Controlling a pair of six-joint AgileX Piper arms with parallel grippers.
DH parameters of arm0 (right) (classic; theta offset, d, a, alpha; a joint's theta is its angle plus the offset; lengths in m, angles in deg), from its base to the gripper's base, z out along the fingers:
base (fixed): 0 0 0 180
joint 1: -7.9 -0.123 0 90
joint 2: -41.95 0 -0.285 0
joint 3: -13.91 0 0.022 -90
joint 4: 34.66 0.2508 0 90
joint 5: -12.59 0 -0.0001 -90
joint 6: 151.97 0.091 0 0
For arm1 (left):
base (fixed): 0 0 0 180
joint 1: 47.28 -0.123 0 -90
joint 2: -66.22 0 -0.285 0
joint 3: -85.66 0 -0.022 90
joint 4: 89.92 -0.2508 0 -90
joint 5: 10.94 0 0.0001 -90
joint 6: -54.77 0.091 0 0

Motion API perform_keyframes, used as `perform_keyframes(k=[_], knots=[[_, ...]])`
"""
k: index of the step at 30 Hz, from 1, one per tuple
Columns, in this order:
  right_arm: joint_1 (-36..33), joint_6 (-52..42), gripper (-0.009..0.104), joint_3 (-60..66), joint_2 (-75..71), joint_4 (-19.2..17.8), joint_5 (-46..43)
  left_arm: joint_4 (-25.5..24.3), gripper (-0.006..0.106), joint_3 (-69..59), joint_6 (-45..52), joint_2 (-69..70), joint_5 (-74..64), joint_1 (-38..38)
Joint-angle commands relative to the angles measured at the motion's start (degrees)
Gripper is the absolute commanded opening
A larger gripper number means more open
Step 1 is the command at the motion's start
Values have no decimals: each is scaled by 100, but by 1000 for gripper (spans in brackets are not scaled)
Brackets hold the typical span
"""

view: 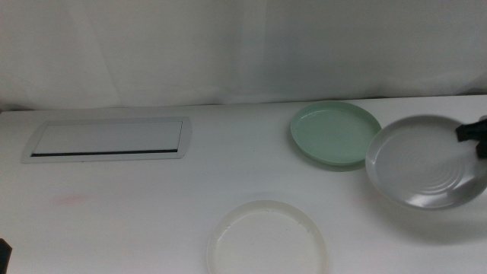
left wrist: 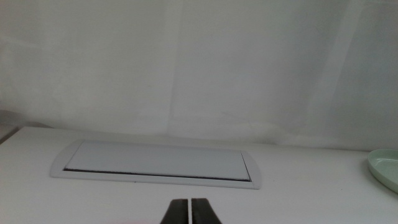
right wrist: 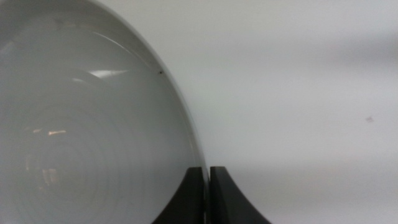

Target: Stack the three bowls on top of each other.

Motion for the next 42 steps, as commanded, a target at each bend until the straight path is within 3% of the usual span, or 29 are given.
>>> perform_keyframes(k=[1, 16, 27, 42], knots=[[65, -217, -3, 25, -469, 201, 126, -1, -3, -226, -27, 26, 65, -8], [-178, -321, -3, 14, -2269, 1013, 854, -1, -3, -226, -27, 26, 65, -8], [-1953, 227, -3, 14, -1802, 1015, 763, -1, -3, -226, -27, 26, 65, -8], [-3646, 646, -3, 14, 82, 1078, -212, -1, -3, -226, -27, 26, 65, -8]])
